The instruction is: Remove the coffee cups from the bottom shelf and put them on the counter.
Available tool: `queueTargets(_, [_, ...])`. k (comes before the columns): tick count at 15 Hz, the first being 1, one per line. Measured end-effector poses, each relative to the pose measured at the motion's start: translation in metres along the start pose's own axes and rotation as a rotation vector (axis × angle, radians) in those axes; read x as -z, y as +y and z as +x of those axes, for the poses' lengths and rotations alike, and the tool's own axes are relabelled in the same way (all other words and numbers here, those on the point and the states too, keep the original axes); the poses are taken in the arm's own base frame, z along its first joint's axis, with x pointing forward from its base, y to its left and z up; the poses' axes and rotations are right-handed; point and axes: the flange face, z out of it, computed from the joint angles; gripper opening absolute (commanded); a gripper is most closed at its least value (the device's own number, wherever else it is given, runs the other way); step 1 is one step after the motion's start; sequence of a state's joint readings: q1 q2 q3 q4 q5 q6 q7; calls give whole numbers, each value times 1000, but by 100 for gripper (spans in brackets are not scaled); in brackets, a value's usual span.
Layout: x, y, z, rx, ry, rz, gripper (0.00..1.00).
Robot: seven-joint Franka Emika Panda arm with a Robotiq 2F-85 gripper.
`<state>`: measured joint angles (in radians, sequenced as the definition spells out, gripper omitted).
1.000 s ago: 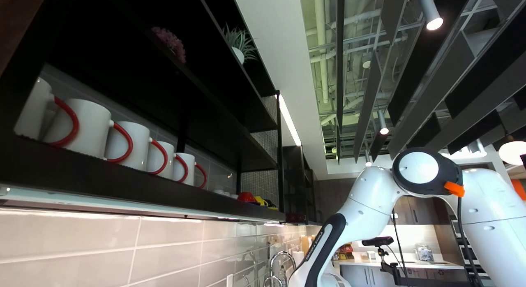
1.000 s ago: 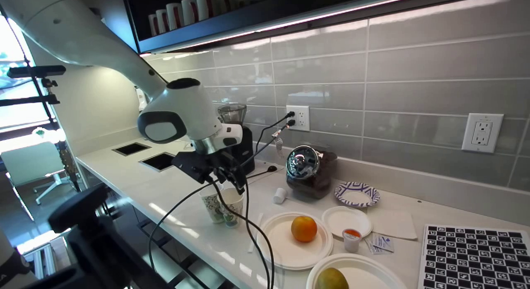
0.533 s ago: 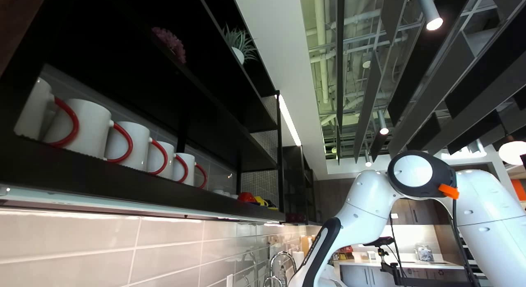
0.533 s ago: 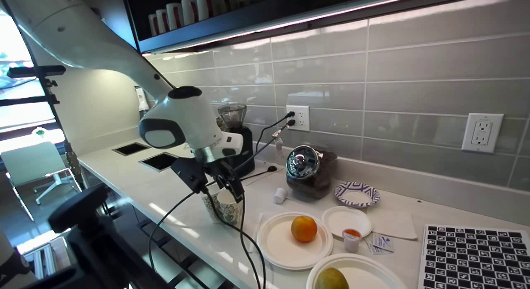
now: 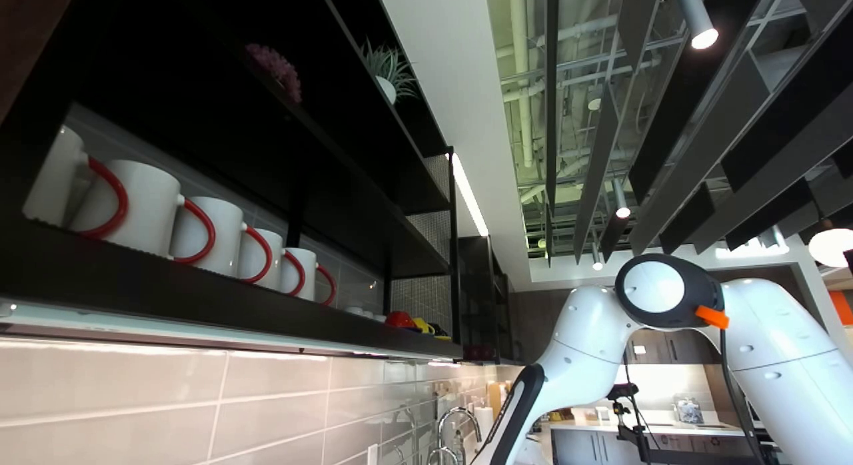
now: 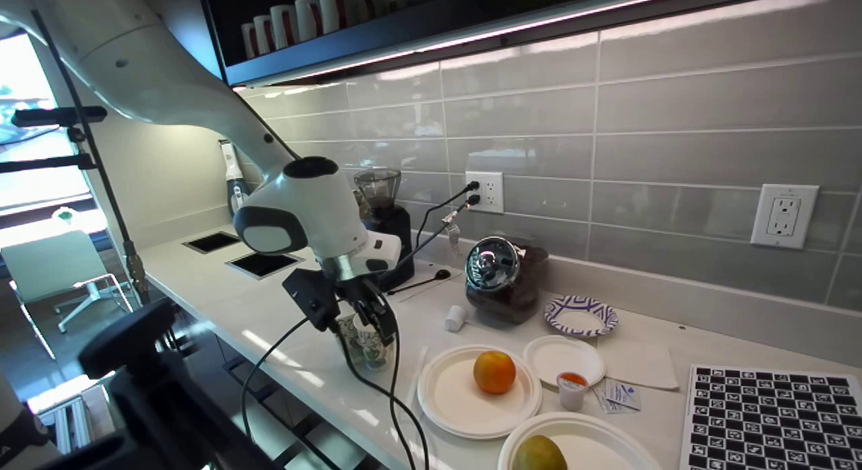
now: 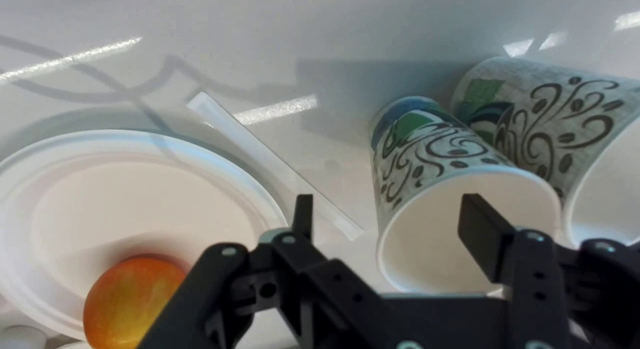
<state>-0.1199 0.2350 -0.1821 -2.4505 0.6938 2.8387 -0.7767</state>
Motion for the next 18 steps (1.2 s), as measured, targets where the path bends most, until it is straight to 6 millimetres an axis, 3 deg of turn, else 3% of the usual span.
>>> queueTargets(1, [-2, 1, 0, -5, -1, 0, 45])
queueTargets(3, [-4, 2, 3, -13, 0, 1, 24])
queueTargets(6, [-8, 0, 8, -17, 4, 6, 4])
queueTargets(7, [-9, -1, 10, -20, 6, 8, 1])
queueTargets(18, [-11, 5, 19, -48, 24, 15, 1])
